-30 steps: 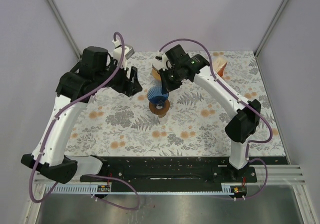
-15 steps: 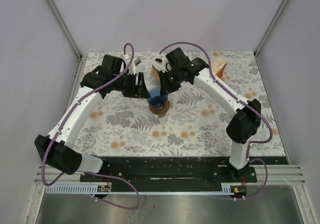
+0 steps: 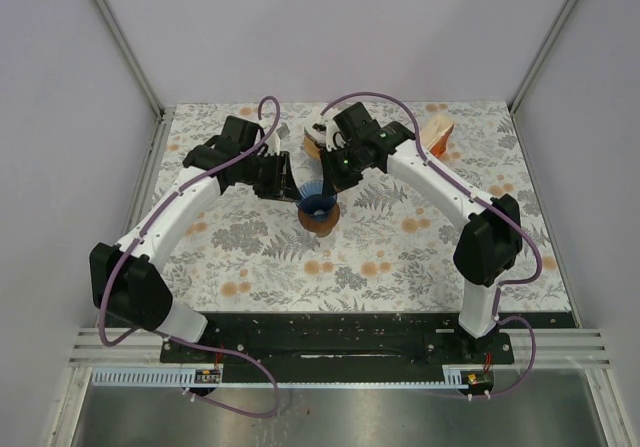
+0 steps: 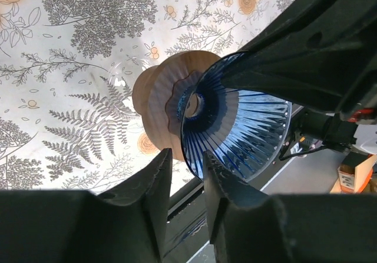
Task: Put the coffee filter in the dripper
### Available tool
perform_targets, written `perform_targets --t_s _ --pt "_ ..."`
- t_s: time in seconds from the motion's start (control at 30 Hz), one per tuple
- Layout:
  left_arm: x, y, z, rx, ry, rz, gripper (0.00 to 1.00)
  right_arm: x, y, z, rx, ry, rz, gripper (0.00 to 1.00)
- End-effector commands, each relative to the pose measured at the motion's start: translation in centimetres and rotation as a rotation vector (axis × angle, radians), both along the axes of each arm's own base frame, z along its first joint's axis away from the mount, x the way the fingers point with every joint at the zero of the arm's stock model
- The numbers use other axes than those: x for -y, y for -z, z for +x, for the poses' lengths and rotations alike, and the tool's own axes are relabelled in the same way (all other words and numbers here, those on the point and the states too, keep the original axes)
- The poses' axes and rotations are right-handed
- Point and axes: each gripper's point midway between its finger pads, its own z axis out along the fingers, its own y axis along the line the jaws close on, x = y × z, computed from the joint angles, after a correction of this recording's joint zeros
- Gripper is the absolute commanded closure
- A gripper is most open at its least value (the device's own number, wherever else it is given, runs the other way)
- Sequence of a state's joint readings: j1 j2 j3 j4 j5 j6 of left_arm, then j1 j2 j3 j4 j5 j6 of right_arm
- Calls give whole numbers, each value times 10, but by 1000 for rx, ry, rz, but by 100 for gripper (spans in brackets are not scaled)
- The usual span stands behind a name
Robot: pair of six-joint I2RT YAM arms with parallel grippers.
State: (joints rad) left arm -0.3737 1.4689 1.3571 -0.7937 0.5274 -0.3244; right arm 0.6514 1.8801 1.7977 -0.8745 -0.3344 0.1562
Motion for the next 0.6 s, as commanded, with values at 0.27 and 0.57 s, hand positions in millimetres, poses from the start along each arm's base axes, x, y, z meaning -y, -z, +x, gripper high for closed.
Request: perform_targets --t_s 0.27,0.57 --pt "-1 36 3 -37 -8 24 94 2 19 3 41 -52 -4 100" --pt "-14 76 -11 -109 12 110 100 7 51 -1 23 -61 -33 100"
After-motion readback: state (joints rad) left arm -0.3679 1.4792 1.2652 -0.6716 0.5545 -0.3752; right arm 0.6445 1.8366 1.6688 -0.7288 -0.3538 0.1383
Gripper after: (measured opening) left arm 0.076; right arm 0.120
